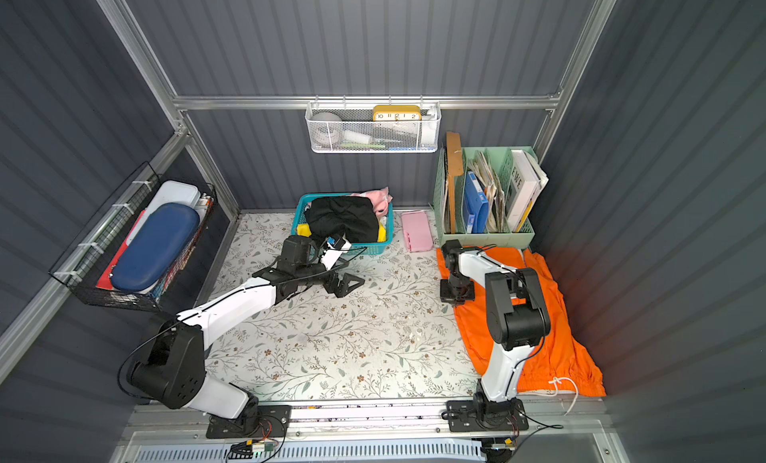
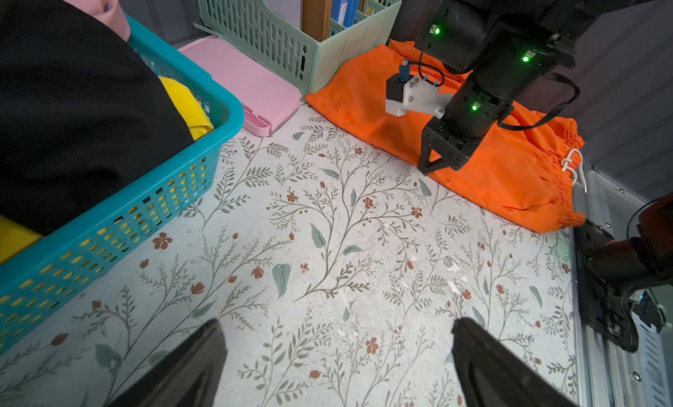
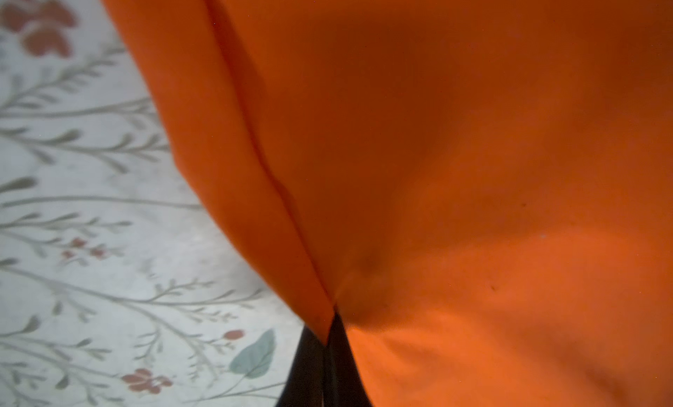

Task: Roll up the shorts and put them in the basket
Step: Adjust the shorts at the center of the board.

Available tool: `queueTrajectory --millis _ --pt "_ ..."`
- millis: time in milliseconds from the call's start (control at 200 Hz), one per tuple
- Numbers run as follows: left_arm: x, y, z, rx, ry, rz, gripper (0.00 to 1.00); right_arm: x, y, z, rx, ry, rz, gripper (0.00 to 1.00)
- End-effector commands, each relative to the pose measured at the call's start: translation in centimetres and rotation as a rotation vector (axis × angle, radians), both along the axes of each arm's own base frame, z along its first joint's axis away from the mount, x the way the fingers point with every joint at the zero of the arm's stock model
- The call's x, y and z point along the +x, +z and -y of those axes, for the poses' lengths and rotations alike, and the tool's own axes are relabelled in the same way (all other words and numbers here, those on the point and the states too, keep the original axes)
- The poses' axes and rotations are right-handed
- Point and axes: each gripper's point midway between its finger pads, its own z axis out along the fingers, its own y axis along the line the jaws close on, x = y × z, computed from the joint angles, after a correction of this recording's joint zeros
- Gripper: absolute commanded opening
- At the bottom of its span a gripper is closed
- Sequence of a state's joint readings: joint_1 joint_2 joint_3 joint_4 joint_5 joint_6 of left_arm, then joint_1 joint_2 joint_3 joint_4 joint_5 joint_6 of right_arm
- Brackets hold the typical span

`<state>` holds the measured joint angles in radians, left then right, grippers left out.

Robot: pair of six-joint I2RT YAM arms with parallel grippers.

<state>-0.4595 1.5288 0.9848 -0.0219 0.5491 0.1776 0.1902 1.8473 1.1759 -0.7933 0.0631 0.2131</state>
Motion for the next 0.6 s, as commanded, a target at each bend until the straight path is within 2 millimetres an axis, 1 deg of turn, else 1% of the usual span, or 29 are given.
queueTrajectory --millis 0,110,185,250,320,430,480,490,515,595 --pt "-0.2 0.8 -0.5 0.019 0.019 0.017 1.0 0.7 1.9 -4.8 0.071 0.083 0.047 0.0" --pt "0.1 1.8 -1.1 0.028 0.056 0.044 1.0 1.3 2.9 -9.5 0.16 0.131 0.071 0.0" --pt "0.0 2.5 -1.6 0.032 0.078 0.066 1.0 1.6 3.5 -13.2 0.249 0.157 0.098 0.0" --pt "0.0 3.0 -2.1 0.038 0.096 0.079 1.0 1.6 4.0 -16.6 0.322 0.189 0.111 0.0" --pt "-0.1 3.5 -2.7 0.043 0.112 0.088 1.0 1.2 4.3 -19.8 0.347 0.248 0.109 0.0" --pt "0.0 4.1 -3.7 0.053 0.144 0.099 1.0 0.5 4.2 -23.5 0.367 0.319 0.082 0.0" --pt "0.1 4.4 -4.2 0.056 0.157 0.105 1.0 0.3 4.1 -24.9 0.387 0.336 0.077 0.0" --pt "0.1 4.4 -4.3 0.056 0.16 0.107 1.0 -0.1 4.3 -25.6 0.417 0.345 0.063 0.0" --pt "0.1 4.5 -4.6 0.058 0.168 0.107 1.0 -0.6 4.4 -26.6 0.445 0.362 0.054 0.0" --pt "0.4 4.7 -5.5 0.065 0.201 0.112 1.0 -1.5 4.9 -28.8 0.49 0.416 0.052 0.0"
